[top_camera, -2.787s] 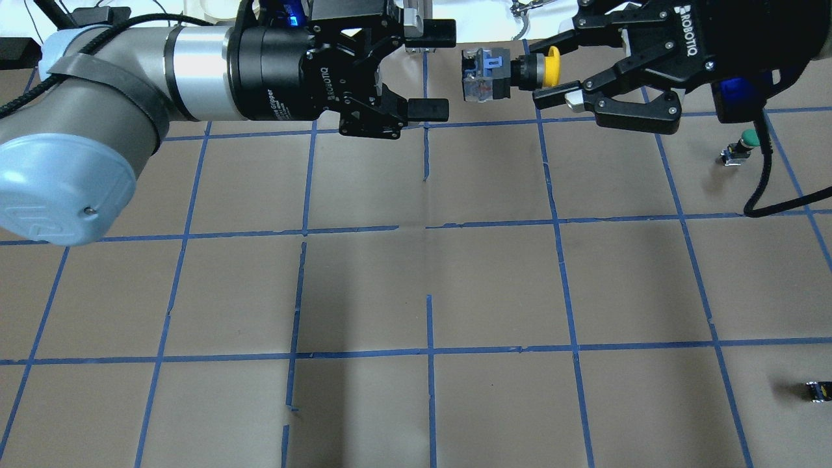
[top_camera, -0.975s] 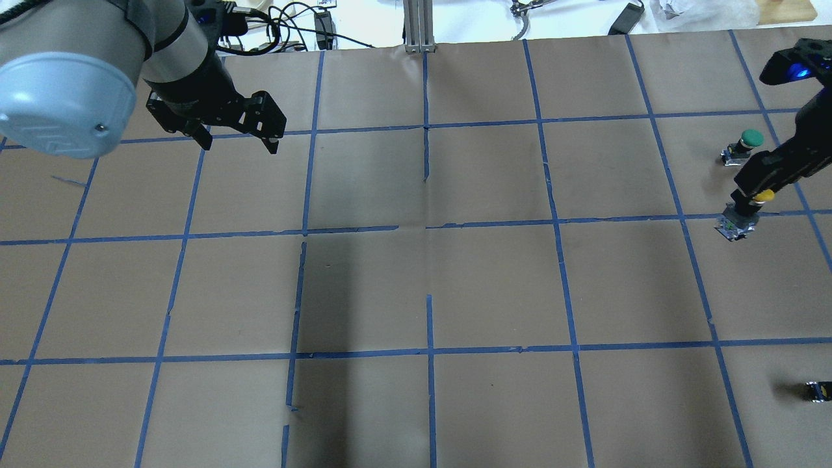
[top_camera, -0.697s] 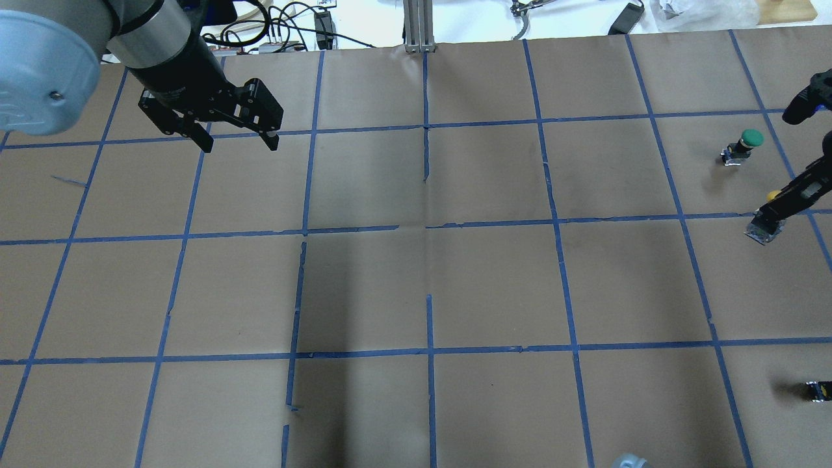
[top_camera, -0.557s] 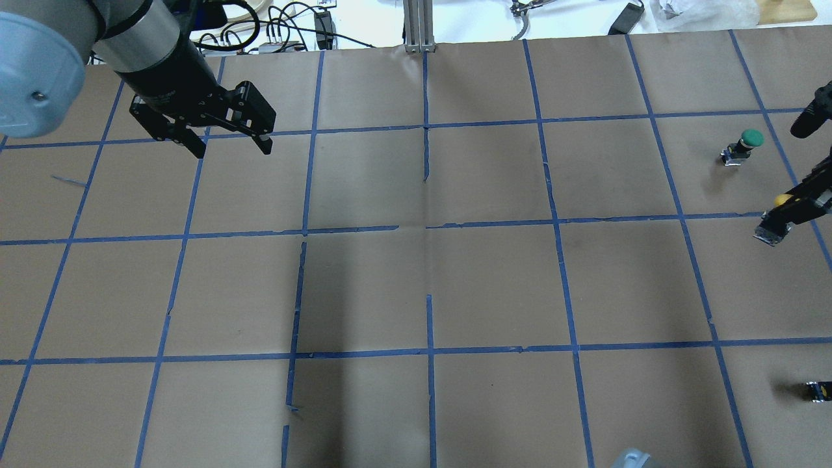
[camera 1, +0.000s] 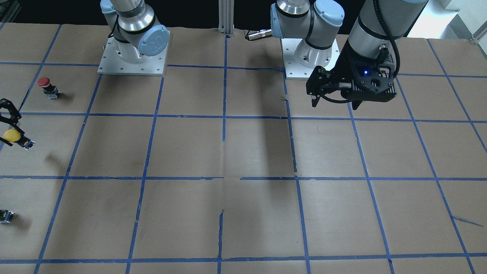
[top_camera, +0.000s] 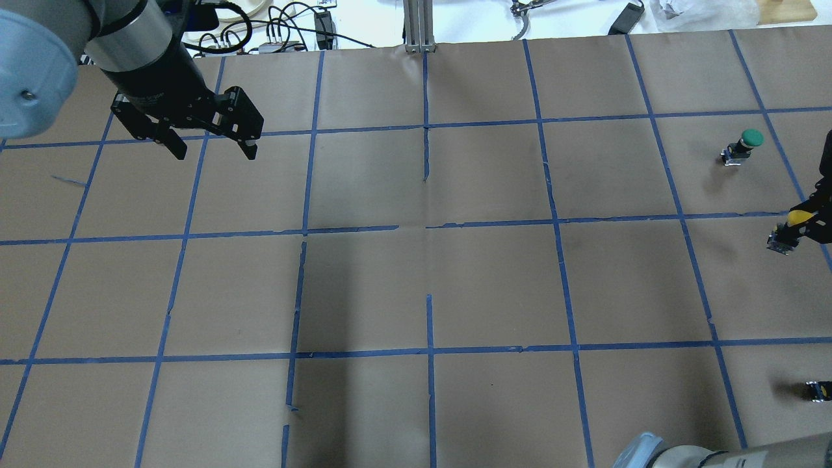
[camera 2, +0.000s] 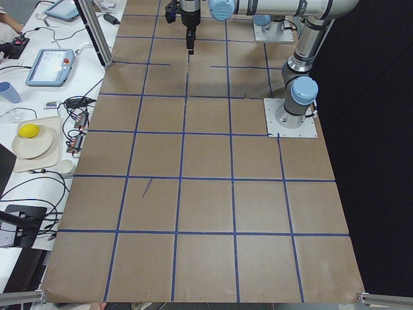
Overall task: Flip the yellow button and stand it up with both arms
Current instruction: 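Set the button base-down on the table and open the right gripper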
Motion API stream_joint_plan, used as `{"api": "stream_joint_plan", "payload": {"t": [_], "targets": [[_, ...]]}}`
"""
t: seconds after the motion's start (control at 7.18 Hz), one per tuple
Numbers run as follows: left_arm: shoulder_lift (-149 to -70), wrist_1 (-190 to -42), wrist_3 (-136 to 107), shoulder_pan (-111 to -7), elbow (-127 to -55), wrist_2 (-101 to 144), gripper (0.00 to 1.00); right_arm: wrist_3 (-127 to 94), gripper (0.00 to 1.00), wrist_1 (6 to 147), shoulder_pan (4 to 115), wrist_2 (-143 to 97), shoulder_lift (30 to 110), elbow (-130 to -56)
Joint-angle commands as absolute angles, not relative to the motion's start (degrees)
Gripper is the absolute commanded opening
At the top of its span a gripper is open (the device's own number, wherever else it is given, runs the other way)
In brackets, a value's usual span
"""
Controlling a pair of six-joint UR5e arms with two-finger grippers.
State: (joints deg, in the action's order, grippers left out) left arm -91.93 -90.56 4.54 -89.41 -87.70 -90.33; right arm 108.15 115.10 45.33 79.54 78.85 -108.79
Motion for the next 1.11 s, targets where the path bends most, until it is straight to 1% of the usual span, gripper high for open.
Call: {"api": "stream_joint_plan", "payload": {"t": [0.0, 0.28, 0.84, 0.98], "targets": [[-91.1, -90.3, 4.6, -89.9, -88.3, -90.6, 1.00, 117.8, 0.10, 114.4, 44.3, 76.4, 78.0, -108.9], [-91.2, -90.1, 4.6, -89.9, -88.3, -90.6, 1.00, 122.7, 0.11, 114.3, 42.5, 76.6, 77.7, -109.1], [-92.2, -90.1, 3.4, -90.0, -87.2, -90.4, 1.00, 126.6, 0.11, 114.2, 42.2, 76.5, 75.3, -109.0], [-92.2, -90.1, 3.7, -89.9, -87.2, -90.5, 0.99, 128.0, 0.13, 114.2, 42.1, 76.9, 75.1, -109.0]]}}
